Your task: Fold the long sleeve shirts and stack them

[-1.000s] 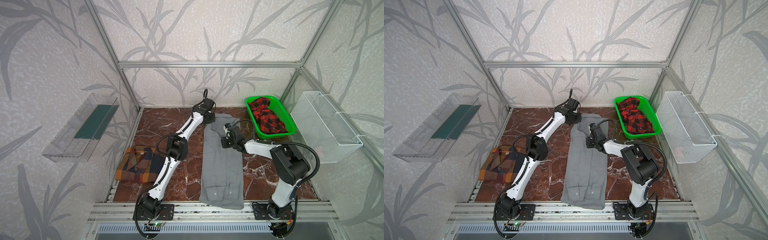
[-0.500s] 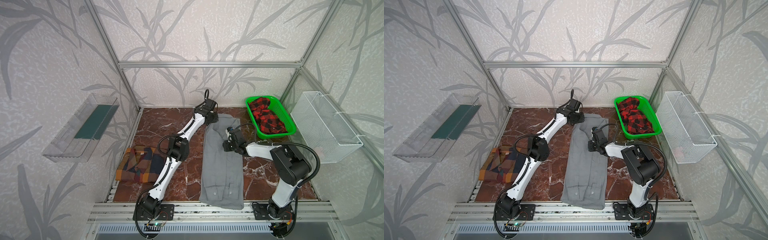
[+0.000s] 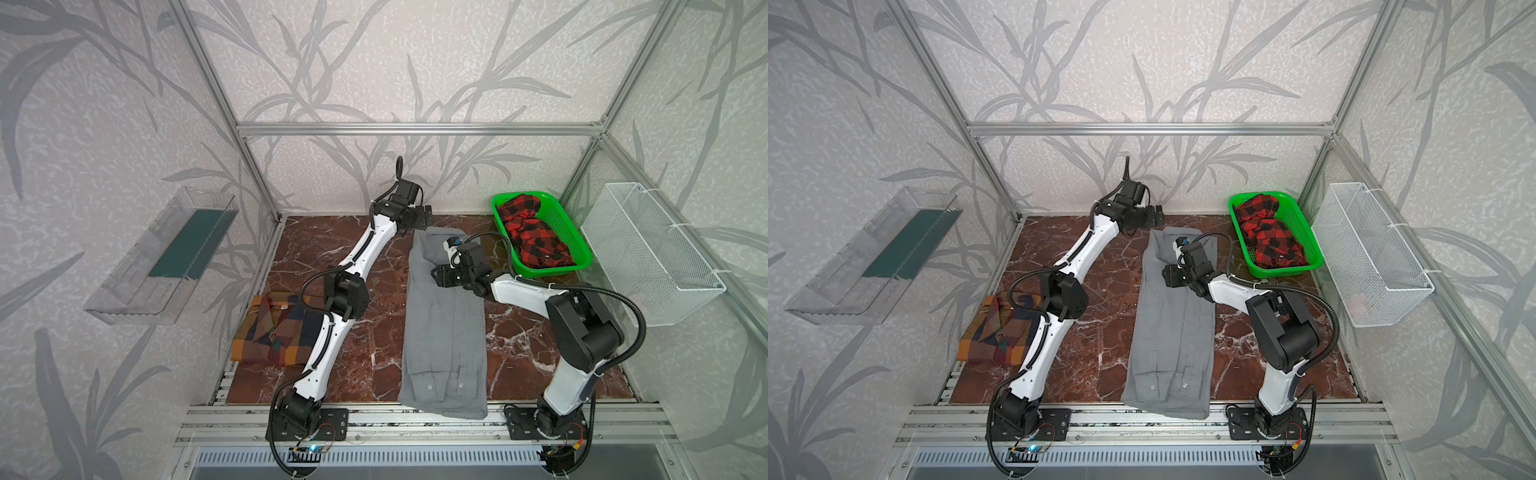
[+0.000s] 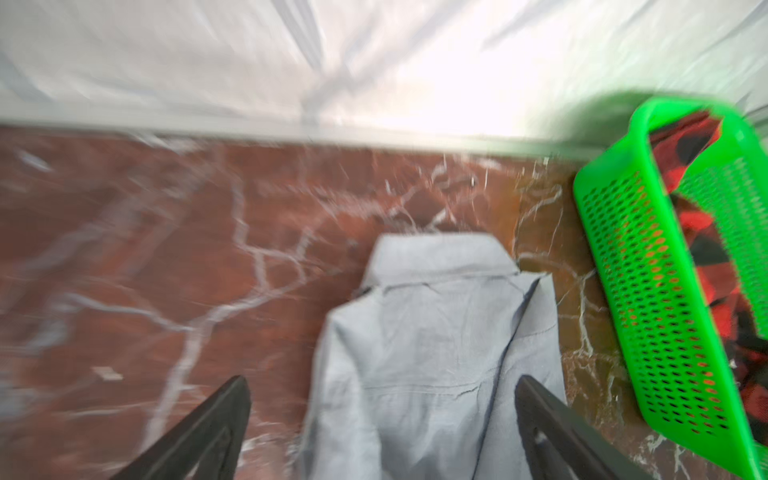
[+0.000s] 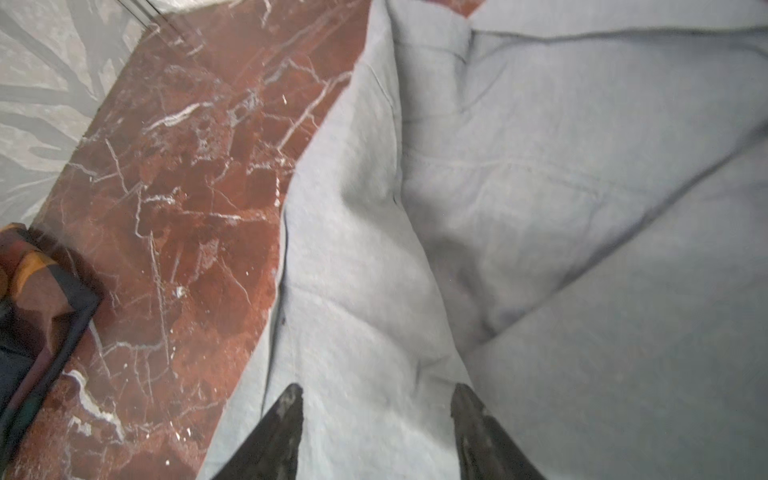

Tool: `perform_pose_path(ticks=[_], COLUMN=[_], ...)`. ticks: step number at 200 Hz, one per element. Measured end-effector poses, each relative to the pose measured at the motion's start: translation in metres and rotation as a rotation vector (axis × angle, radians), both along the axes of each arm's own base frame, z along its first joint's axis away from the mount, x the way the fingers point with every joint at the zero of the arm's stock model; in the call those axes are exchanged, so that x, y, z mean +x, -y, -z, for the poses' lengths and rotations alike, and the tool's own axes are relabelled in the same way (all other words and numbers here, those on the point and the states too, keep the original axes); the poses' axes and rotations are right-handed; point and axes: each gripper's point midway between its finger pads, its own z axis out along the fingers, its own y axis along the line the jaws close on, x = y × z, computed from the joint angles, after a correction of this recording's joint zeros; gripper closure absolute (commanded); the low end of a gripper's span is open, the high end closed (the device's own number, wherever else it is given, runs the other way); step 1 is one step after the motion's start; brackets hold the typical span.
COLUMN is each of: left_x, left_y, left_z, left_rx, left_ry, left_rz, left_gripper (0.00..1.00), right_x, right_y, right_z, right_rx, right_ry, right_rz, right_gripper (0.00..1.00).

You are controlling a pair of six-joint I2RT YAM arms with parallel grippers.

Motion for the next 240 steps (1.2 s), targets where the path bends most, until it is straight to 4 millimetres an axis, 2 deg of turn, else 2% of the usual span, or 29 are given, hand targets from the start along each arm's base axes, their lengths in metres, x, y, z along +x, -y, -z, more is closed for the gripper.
perform_pose_path(ticks=[17,31,44,57,75,88,105,114,143,153,168,186,193,214,227,240], left_x=[0.001,-0.001,-0.007,-0.016,-0.031,-0.041,-0.048,-0.053,-0.068,-0.072,-0.074,-0.073,-0.073,-0.072,-0.072,-0.072], left_y=[-0.031,-0.055,-0.076,-0.087,-0.091,-0.088,-0.087,-0.087,-0.090,-0.091,-0.091,-0.089,-0.089,-0.088,-0.088,-0.087], left_z=[-0.041,-0.068,-0.082,-0.085,-0.074,-0.061,-0.042,-0.031,0.000,0.006,0.011,0.012,0.012,0.011,0.011,0.011], left_rx=[0.019,0.041,0.072,0.105,0.138,0.145,0.153,0.161,0.186,0.186,0.182,0.171,0.167,0.158,0.158,0.157], left_ry=[0.057,0.091,0.099,0.085,0.037,-0.002,-0.052,-0.079,-0.153,-0.169,-0.179,-0.178,-0.176,-0.173,-0.173,-0.172], left_rz=[-0.031,-0.058,-0.084,-0.096,-0.098,-0.086,-0.076,-0.072,-0.063,-0.063,-0.063,-0.064,-0.067,-0.066,-0.066,-0.066], left_gripper=[0.01,0.01,0.01,0.01,0.01,0.01,0.01,0.01,0.01,0.01,0.01,0.01,0.01,0.01,0.01,0.01], right_x=[0.012,0.024,0.030,0.034,0.039,0.042,0.052,0.054,0.060,0.062,0.065,0.070,0.071,0.070,0.063,0.056], right_y=[-0.012,-0.022,-0.029,-0.035,-0.042,-0.047,-0.049,-0.049,-0.038,-0.031,-0.021,-0.013,-0.011,-0.006,-0.006,-0.011], right_z=[-0.008,-0.009,-0.004,0.007,0.022,0.030,0.033,0.034,0.036,0.038,0.041,0.039,0.039,0.042,0.046,0.047], right_rx=[0.008,0.008,0.002,-0.009,-0.033,-0.052,-0.080,-0.092,-0.113,-0.114,-0.107,-0.083,-0.072,-0.042,-0.030,-0.021], right_ry=[0.028,0.045,0.046,0.037,0.027,0.021,0.026,0.027,0.030,0.025,0.012,0.002,0.002,0.005,-0.004,-0.008], right_rz=[-0.029,-0.049,-0.062,-0.079,-0.096,-0.103,-0.095,-0.086,-0.050,-0.038,-0.020,-0.005,-0.003,-0.007,-0.025,-0.048], right_gripper=[0.41,0.41,0.41,0.41,0.45,0.52,0.70,0.77,0.88,0.93,0.95,0.89,0.83,0.56,0.46,0.43])
